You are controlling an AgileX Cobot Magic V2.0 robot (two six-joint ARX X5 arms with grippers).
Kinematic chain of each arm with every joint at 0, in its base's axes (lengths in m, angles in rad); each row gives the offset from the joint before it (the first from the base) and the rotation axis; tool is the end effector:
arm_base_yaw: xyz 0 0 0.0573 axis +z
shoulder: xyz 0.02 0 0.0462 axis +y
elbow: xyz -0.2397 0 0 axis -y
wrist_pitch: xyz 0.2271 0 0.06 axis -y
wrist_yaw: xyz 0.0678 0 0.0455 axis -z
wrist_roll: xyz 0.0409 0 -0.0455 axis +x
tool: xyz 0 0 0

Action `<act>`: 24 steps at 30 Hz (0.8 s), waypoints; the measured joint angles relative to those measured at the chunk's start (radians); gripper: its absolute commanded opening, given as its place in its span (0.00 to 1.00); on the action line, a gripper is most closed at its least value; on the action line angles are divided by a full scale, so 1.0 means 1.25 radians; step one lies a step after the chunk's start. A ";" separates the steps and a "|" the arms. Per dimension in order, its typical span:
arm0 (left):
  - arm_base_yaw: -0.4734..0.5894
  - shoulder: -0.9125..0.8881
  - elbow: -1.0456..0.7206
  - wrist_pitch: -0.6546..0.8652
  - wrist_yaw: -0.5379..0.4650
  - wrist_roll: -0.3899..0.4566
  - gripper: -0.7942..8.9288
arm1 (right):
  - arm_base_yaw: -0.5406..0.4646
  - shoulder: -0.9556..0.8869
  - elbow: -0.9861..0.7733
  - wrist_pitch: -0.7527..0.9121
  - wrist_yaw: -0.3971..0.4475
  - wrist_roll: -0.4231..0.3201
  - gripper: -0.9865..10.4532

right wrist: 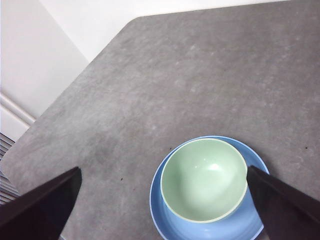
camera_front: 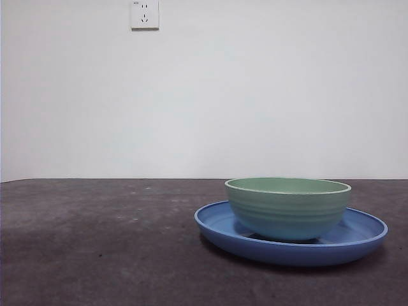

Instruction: Place the green bowl on the blue plate

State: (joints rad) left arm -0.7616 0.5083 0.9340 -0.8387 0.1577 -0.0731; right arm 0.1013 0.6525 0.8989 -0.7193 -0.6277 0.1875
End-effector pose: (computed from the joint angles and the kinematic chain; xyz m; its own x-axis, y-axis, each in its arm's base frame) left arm 0.0620 -0.0680 0.3252 0.5463 -0.7379 -0.3964 0.7623 0.6341 -0.1298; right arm 0.1219 0.0365 0.3167 0.6575 0.6571 -0.3686 -0.5070 0.7478 0.4287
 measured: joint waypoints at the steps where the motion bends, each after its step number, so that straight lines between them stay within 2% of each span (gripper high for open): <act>1: 0.000 0.000 0.000 0.000 0.020 -0.007 0.72 | 0.000 0.000 0.000 -0.003 0.000 0.000 0.62; 6: 0.000 0.000 0.000 -0.002 0.096 -0.044 0.73 | 0.000 0.030 0.001 -0.063 0.000 0.003 0.62; 15: 0.000 0.000 0.000 -0.010 0.101 -0.057 0.73 | -0.035 0.209 0.002 -0.114 0.001 -0.002 0.62; 24: 0.000 0.000 0.000 -0.010 0.101 -0.057 0.73 | -0.106 0.441 0.002 -0.060 0.005 -0.065 0.59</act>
State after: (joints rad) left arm -0.7616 0.5083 0.9337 -0.8516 0.2840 -0.1444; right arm -0.0315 1.2041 0.9009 -0.7937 -0.6216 0.1059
